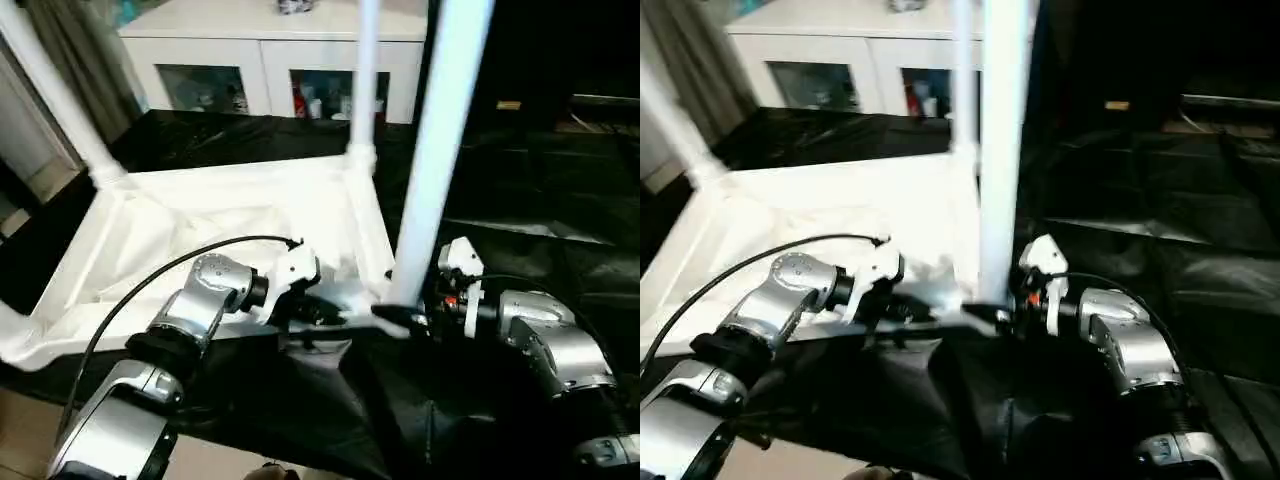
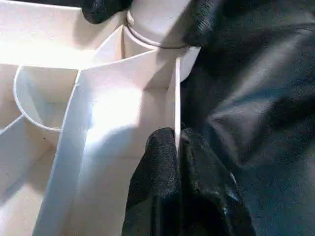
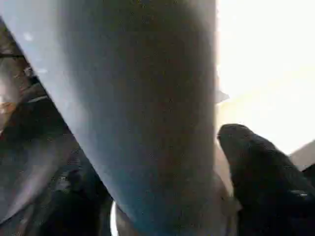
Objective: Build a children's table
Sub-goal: Rotate leg to tighten
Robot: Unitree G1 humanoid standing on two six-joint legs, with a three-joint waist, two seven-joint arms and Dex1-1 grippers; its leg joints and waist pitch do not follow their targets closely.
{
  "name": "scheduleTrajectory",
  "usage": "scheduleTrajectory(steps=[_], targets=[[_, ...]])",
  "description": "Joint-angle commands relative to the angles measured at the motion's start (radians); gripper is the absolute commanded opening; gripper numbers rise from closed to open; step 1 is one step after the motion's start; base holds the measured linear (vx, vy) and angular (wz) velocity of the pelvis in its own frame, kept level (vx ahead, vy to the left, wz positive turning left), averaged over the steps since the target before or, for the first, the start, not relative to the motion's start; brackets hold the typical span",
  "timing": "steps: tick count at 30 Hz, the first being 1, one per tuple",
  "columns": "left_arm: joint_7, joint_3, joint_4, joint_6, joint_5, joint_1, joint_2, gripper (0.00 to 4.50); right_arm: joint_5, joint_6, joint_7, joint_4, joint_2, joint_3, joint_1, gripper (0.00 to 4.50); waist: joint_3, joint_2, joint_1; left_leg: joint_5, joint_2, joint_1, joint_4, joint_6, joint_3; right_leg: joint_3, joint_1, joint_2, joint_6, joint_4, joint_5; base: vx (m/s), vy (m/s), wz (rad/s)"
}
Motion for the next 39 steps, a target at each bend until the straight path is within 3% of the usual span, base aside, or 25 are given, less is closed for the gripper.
scheduleTrajectory(steps=[1,2,7,10,11,13,14,16,17,18,20,25,26,27,28,29,31,32,33,35,36,39], targets=[[-0.042,-0.010,-0.040,0.007,-0.026,-0.011,0.003,0.00,0.015,0.015,0.018,-0.024,-0.008,0.014,0.007,3.17,-0.069,-0.013,-0.004,-0.270,0.060,0.039,-0.072,0.053,-0.026,0.035,0.039,-0.060,-0.254,-0.064,-0.189,0.000,0.000,0.00],[-0.042,-0.010,-0.044,0.011,-0.027,-0.010,0.003,0.00,0.018,0.022,0.028,-0.026,-0.011,0.018,0.009,2.95,-0.069,-0.014,-0.004,-0.271,0.060,0.038,-0.072,0.049,-0.027,0.036,0.039,-0.061,-0.252,-0.064,-0.193,0.000,0.000,0.00],[-0.033,-0.007,-0.047,0.017,-0.027,-0.010,0.001,0.00,0.016,0.044,0.036,-0.042,-0.008,0.037,0.024,2.73,-0.071,-0.015,-0.002,-0.242,0.058,0.035,-0.069,0.054,-0.027,0.036,0.042,-0.063,-0.247,-0.063,-0.177,0.000,0.000,0.00],[0.038,0.005,-0.023,-0.005,-0.007,-0.007,-0.019,0.00,-0.007,0.063,-0.054,-0.043,0.024,0.034,0.039,2.53,-0.073,-0.020,-0.003,-0.216,0.058,0.033,-0.067,0.064,-0.026,0.036,0.041,-0.062,-0.246,-0.061,-0.154,0.000,0.000,0.00],[0.061,0.008,-0.017,-0.008,-0.001,-0.008,-0.025,0.00,-0.016,0.065,-0.080,-0.039,0.034,0.031,0.040,2.50,-0.072,-0.017,-0.002,-0.215,0.058,0.033,-0.068,0.063,-0.028,0.035,0.040,-0.062,-0.246,-0.060,-0.156,0.000,0.000,0.00],[0.113,0.015,0.002,-0.009,0.011,-0.015,-0.039,0.00,-0.032,0.059,-0.143,-0.023,0.059,0.018,0.041,2.47,-0.071,-0.020,-0.007,-0.235,0.057,0.033,-0.070,0.051,-0.027,0.035,0.039,-0.062,-0.239,-0.064,-0.188,0.000,0.000,0.00],[0.148,0.019,0.014,-0.009,0.019,-0.020,-0.048,0.00,-0.042,0.053,-0.185,-0.012,0.076,0.009,0.040,2.46,-0.067,-0.021,-0.013,-0.266,0.055,0.034,-0.073,0.035,-0.028,0.035,0.039,-0.063,-0.226,-0.070,-0.248,0.000,0.000,0.00],[0.277,0.042,0.061,-0.009,0.036,-0.045,-0.085,0.00,-0.074,0.038,-0.350,0.047,0.133,-0.023,0.028,2.46,-0.063,-0.022,-0.023,-0.290,0.053,0.035,-0.076,0.019,-0.029,0.036,0.033,-0.064,-0.211,-0.076,-0.303,0.000,0.000,0.00],[0.410,0.066,0.107,-0.006,0.047,-0.074,-0.125,0.00,-0.089,0.030,-0.494,0.098,0.189,-0.055,0.015,2.45,-0.062,-0.023,-0.024,-0.309,0.053,0.039,-0.078,0.009,-0.030,0.035,0.033,-0.066,-0.204,-0.081,-0.332,0.000,0.000,0.00],[0.410,0.066,0.107,-0.006,0.047,-0.074,-0.125,0.00,-0.089,0.030,-0.494,0.098,0.189,-0.055,0.015,2.45,-0.059,-0.024,-0.033,-0.336,0.050,0.043,-0.080,-0.013,-0.032,0.034,0.029,-0.065,-0.193,-0.084,-0.380,0.000,0.000,0.00],[0.520,0.083,0.140,-0.001,0.053,-0.101,-0.168,0.00,-0.097,0.025,-0.623,0.142,0.247,-0.079,-0.001,2.44,-0.059,-0.026,-0.040,-0.359,0.048,0.044,-0.082,-0.018,-0.035,0.036,0.031,-0.067,-0.174,-0.092,-0.403,0.000,0.000,0.00],[0.570,0.080,0.146,-0.012,0.041,-0.114,-0.248,0.00,-0.100,0.022,-0.756,0.208,0.344,-0.097,-0.053,2.44,-0.057,-0.025,-0.046,-0.379,0.046,0.043,-0.085,-0.007,-0.037,0.035,0.030,-0.066,-0.152,-0.099,-0.426,0.000,0.000,0.00],[0.566,0.075,0.142,-0.016,0.042,-0.112,-0.262,0.00,-0.109,0.008,-0.741,0.206,0.358,-0.080,-0.059,3.00,-0.057,-0.024,-0.047,-0.382,0.045,0.040,-0.086,-0.006,-0.037,0.034,0.030,-0.066,-0.150,-0.100,-0.427,0.000,0.000,0.00],[0.563,0.066,0.141,-0.026,0.050,-0.111,-0.275,0.00,-0.122,-0.020,-0.716,0.201,0.370,-0.058,-0.063,3.00,-0.058,-0.024,-0.047,-0.379,0.046,0.038,-0.086,-0.005,-0.038,0.034,0.032,-0.067,-0.149,-0.099,-0.424,0.000,0.000,0.00],[0.563,0.063,0.142,-0.030,0.054,-0.112,-0.277,0.00,-0.124,-0.027,-0.710,0.201,0.371,-0.056,-0.064,3.16,-0.058,-0.019,-0.046,-0.379,0.048,0.040,-0.087,-0.005,-0.038,0.035,0.030,-0.065,-0.148,-0.099,-0.408,0.000,0.000,0.00],[0.563,0.062,0.143,-0.031,0.055,-0.112,-0.277,0.00,-0.125,-0.030,-0.708,0.200,0.372,-0.055,-0.064,3.22,-0.059,-0.021,-0.046,-0.377,0.047,0.040,-0.087,-0.004,-0.037,0.035,0.031,-0.064,-0.154,-0.096,-0.383,0.000,0.000,0.00],[0.567,0.054,0.171,-0.060,0.065,-0.121,-0.277,0.00,-0.109,-0.042,-0.683,0.185,0.369,-0.061,-0.059,3.48,-0.059,-0.005,-0.046,-0.381,0.047,0.040,-0.087,-0.003,-0.038,0.035,0.030,-0.064,-0.159,-0.095,-0.370,0.000,0.000,0.00],[0.566,0.052,0.183,-0.075,0.070,-0.125,-0.274,0.00,-0.108,-0.046,-0.664,0.156,0.348,-0.056,-0.045,3.58,-0.060,-0.004,-0.046,-0.386,0.045,0.040,-0.087,-0.001,-0.037,0.035,0.033,-0.063,-0.161,-0.094,-0.358,0.000,0.000,0.00],[0.566,0.052,0.184,-0.076,0.070,-0.125,-0.274,0.00,-0.108,-0.046,-0.661,0.153,0.345,-0.055,-0.043,3.58,-0.059,-0.010,-0.047,-0.387,0.045,0.040,-0.087,0.003,-0.036,0.035,0.033,-0.062,-0.160,-0.097,-0.355,0.000,0.000,0.00],[0.563,0.053,0.198,-0.093,0.074,-0.129,-0.268,0.00,-0.099,-0.045,-0.599,0.067,0.279,-0.041,0.003,3.58,-0.060,-0.006,-0.043,-0.379,0.046,0.041,-0.085,0.011,-0.034,0.036,0.035,-0.061,-0.155,-0.097,-0.347,0.000,0.000,0.00],[0.556,0.052,0.199,-0.099,0.075,-0.129,-0.265,0.00,-0.089,-0.040,-0.563,0.024,0.246,-0.045,0.027,3.58,-0.063,-0.012,-0.035,-0.363,0.048,0.047,-0.080,0.024,-0.030,0.039,0.031,-0.060,-0.161,-0.097,-0.322,0.000,0.000,0.00],[0.543,0.053,0.193,-0.105,0.076,-0.127,-0.257,0.00,-0.052,-0.024,-0.461,-0.087,0.141,-0.078,0.091,3.58,-0.065,-0.013,-0.023,-0.287,0.049,0.034,-0.074,0.068,-0.029,0.038,0.045,-0.063,-0.161,-0.089,-0.293,0.000,0.000,0.00]])
